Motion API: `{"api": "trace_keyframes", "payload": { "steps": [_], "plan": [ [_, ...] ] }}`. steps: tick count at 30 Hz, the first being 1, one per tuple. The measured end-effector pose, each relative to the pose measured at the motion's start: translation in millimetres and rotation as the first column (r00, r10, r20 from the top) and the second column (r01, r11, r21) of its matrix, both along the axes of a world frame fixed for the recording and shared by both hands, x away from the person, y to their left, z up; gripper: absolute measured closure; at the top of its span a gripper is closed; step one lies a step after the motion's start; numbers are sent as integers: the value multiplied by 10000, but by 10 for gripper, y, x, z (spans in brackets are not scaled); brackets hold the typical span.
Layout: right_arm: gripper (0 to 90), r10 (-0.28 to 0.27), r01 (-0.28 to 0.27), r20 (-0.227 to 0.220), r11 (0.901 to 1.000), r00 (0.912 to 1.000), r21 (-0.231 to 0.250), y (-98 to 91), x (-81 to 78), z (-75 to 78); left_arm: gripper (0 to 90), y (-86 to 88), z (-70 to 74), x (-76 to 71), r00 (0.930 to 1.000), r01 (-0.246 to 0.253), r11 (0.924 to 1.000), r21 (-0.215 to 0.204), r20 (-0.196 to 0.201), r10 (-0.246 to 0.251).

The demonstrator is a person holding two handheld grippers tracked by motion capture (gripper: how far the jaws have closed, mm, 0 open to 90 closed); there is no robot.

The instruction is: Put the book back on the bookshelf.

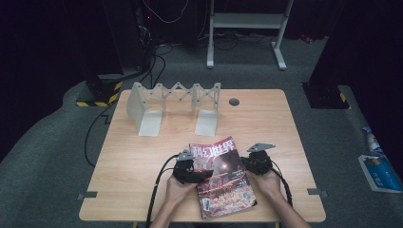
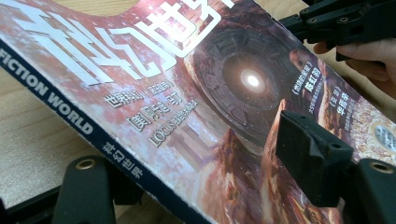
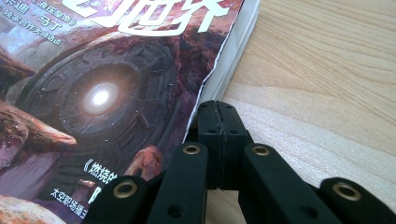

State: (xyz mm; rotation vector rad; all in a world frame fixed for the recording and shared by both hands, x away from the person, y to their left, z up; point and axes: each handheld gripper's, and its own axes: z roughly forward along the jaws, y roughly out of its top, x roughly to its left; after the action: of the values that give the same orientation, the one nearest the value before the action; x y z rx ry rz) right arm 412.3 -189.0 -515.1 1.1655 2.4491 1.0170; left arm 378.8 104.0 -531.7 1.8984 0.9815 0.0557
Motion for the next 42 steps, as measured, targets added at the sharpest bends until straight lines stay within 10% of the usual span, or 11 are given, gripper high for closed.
{"api": "trace_keyframes", "payload": {
  "steps": [42],
  "plan": [
    [897, 638, -639, 52, 9977, 9979, 208, 206, -28, -4, 215, 10, 7, 55, 9987, -397, 9990, -218, -322, 390]
  ]
}}
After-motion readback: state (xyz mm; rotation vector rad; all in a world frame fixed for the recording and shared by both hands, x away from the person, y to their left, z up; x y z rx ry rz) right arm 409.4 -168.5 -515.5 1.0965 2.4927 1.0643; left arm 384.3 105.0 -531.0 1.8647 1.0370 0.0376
